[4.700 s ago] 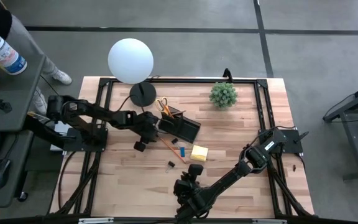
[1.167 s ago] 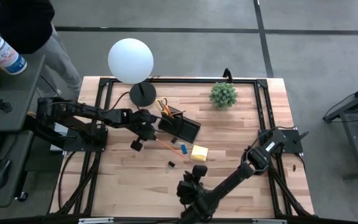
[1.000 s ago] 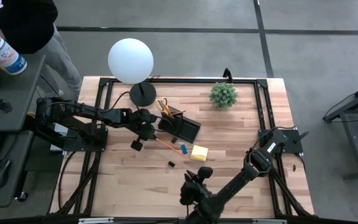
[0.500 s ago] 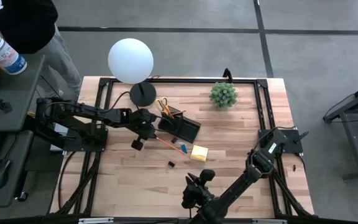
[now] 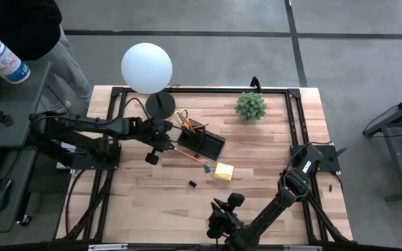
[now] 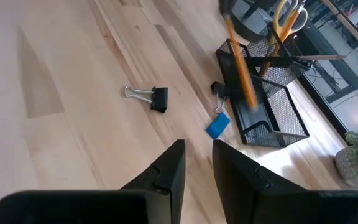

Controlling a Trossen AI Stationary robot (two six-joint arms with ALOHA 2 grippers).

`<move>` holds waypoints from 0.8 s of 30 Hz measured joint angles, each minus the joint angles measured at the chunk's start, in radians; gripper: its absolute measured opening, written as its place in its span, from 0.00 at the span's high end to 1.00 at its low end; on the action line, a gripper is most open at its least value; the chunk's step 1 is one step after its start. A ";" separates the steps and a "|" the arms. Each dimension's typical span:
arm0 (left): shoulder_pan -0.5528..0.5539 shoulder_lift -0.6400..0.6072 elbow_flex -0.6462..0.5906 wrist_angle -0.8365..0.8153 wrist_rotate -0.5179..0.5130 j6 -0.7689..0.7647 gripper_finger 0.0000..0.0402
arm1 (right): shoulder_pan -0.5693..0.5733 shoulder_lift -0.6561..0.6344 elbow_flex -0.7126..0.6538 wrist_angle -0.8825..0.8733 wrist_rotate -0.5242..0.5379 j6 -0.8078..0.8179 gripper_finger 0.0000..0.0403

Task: Pick and place office supplies into organizer
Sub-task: Put the yellow pencil into the black organizer

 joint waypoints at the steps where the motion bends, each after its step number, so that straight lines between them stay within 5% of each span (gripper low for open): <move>1: 0.000 -0.011 0.016 -0.021 -0.010 0.000 1.00 | 0.003 0.000 0.000 0.000 0.000 0.007 0.81; 11: 0.000 -0.074 0.236 -0.318 -0.163 0.008 1.00 | 0.019 0.000 0.000 0.000 -0.007 0.015 0.81; 24: 0.000 -0.074 0.472 -0.644 -0.487 0.082 1.00 | 0.032 0.000 0.000 0.000 -0.004 0.036 0.81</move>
